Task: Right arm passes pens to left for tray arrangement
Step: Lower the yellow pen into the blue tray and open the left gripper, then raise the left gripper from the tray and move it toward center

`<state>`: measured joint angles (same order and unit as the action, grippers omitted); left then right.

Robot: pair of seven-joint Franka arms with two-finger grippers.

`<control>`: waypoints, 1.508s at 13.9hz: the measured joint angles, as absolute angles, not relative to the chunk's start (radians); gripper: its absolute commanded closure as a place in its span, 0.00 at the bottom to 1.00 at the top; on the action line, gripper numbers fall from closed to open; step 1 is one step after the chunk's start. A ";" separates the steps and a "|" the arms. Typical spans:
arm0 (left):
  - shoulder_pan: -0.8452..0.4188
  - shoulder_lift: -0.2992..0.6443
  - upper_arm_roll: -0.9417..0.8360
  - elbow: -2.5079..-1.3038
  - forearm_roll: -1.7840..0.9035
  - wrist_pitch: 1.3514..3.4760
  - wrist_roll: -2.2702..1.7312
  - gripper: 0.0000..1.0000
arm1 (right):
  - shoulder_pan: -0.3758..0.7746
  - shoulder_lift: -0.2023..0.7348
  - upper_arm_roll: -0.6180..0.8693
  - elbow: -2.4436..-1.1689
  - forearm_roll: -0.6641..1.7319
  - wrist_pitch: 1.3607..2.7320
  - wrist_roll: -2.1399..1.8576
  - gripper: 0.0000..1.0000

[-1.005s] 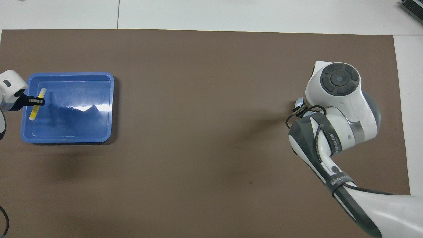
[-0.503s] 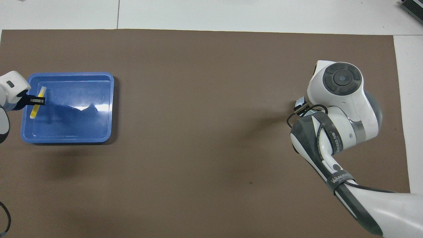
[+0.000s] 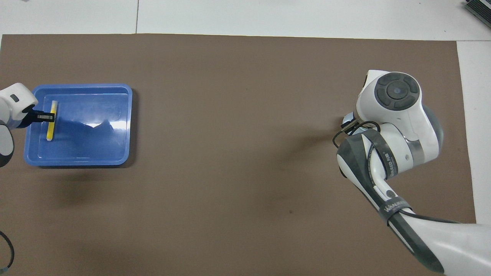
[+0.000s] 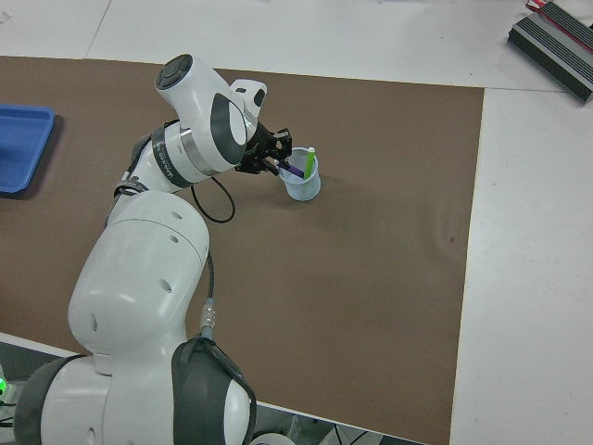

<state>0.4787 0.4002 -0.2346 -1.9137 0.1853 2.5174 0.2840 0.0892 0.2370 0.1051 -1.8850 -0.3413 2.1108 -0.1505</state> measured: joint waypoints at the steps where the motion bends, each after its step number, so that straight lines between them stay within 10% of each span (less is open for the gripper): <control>1: 0.479 0.400 -0.235 -1.914 0.185 2.517 0.284 0.62 | 0.089 0.237 0.105 -1.885 -0.341 2.111 -0.151 0.62; 21: 0.351 0.343 -0.273 -1.774 0.077 2.200 -0.097 0.53 | 0.087 0.247 0.105 -1.867 -0.318 2.126 -0.069 0.67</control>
<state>0.3508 0.3431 -0.2733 -1.7738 0.0773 2.2004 -0.0974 0.0871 0.2471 0.1053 -1.8674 -0.3176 2.1256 -0.0690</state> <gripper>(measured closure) 0.595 0.670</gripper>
